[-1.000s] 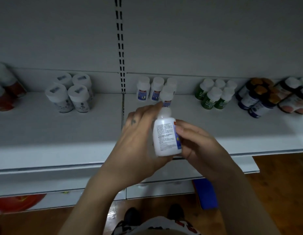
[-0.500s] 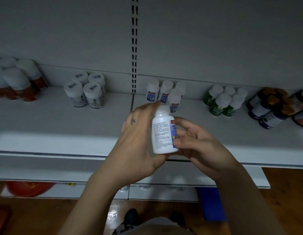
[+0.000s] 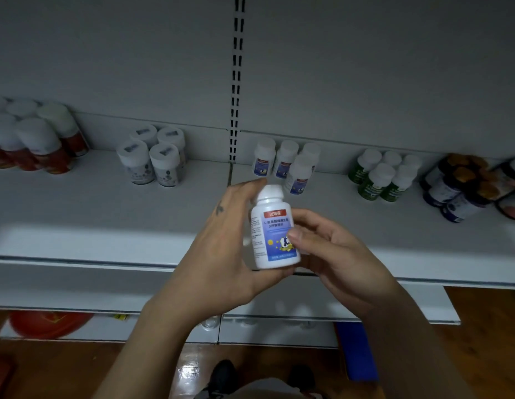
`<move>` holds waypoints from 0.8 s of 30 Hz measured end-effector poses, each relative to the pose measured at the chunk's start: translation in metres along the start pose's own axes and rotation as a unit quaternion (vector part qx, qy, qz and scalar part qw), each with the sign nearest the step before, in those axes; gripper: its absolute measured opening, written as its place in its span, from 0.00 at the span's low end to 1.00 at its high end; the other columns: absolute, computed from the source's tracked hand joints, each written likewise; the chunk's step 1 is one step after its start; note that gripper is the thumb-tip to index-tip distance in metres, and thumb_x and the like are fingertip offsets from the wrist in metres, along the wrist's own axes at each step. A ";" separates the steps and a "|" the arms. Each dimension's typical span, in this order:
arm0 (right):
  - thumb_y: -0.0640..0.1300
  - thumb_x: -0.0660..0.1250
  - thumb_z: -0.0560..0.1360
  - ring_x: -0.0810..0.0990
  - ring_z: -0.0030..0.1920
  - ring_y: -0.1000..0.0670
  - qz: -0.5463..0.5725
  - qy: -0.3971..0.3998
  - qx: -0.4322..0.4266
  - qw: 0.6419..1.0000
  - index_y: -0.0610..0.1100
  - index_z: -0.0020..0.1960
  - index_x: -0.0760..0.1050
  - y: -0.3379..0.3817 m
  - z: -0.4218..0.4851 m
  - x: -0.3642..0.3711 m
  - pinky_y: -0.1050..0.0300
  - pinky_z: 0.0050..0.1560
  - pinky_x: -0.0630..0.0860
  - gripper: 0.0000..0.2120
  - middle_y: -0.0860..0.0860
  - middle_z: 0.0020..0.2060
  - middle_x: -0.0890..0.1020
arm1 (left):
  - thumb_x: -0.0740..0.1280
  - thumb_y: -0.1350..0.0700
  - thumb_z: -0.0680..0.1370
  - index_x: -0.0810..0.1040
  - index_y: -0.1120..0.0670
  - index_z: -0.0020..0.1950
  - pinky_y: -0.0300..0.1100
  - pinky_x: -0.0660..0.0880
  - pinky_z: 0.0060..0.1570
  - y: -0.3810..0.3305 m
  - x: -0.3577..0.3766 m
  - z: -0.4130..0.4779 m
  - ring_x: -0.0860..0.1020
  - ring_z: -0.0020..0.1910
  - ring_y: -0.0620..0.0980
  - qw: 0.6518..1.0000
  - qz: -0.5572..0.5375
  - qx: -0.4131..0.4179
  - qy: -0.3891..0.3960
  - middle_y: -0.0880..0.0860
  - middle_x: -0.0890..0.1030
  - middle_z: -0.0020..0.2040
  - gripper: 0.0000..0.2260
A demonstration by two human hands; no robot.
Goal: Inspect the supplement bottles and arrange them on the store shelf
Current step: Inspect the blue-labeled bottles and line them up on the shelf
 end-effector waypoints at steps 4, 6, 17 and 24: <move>0.42 0.66 0.72 0.83 0.50 0.47 0.022 -0.001 0.001 1.000 0.38 0.64 0.74 -0.002 0.003 -0.002 0.55 0.48 0.81 0.21 0.41 0.53 0.83 | 0.78 0.42 0.65 0.57 0.42 0.73 0.23 0.65 0.57 0.007 -0.002 -0.001 0.68 0.62 0.32 1.000 -0.015 -0.020 0.014 0.35 0.66 0.67 0.43; 0.41 0.66 0.72 0.83 0.49 0.46 0.023 0.006 0.004 1.000 0.38 0.65 0.73 -0.005 0.005 0.000 0.55 0.47 0.80 0.22 0.41 0.53 0.83 | 0.78 0.42 0.66 0.56 0.43 0.74 0.24 0.66 0.57 0.011 0.000 -0.001 0.69 0.63 0.34 0.999 -0.016 -0.025 0.023 0.37 0.67 0.68 0.44; 0.32 0.64 0.78 0.84 0.49 0.46 0.025 -0.019 0.028 0.999 0.40 0.65 0.73 -0.038 0.029 -0.003 0.53 0.48 0.81 0.16 0.43 0.51 0.84 | 0.77 0.51 0.69 0.53 0.44 0.75 0.42 0.73 0.56 0.055 0.027 0.002 0.75 0.57 0.45 0.997 -0.005 -0.060 0.051 0.38 0.72 0.58 0.44; 0.29 0.59 0.79 0.85 0.48 0.46 0.025 -0.040 0.045 0.998 0.41 0.64 0.73 -0.053 0.039 -0.001 0.54 0.46 0.81 0.16 0.43 0.50 0.85 | 0.78 0.54 0.69 0.50 0.36 0.74 0.39 0.71 0.59 0.077 0.036 0.000 0.74 0.61 0.45 0.997 -0.012 -0.067 0.046 0.43 0.70 0.66 0.46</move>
Point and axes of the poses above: each hand's wrist, its own z-axis towards the middle knuckle, its own x-axis out of the palm, y = z × x, the point moved 6 cm from there along z, towards the middle knuckle
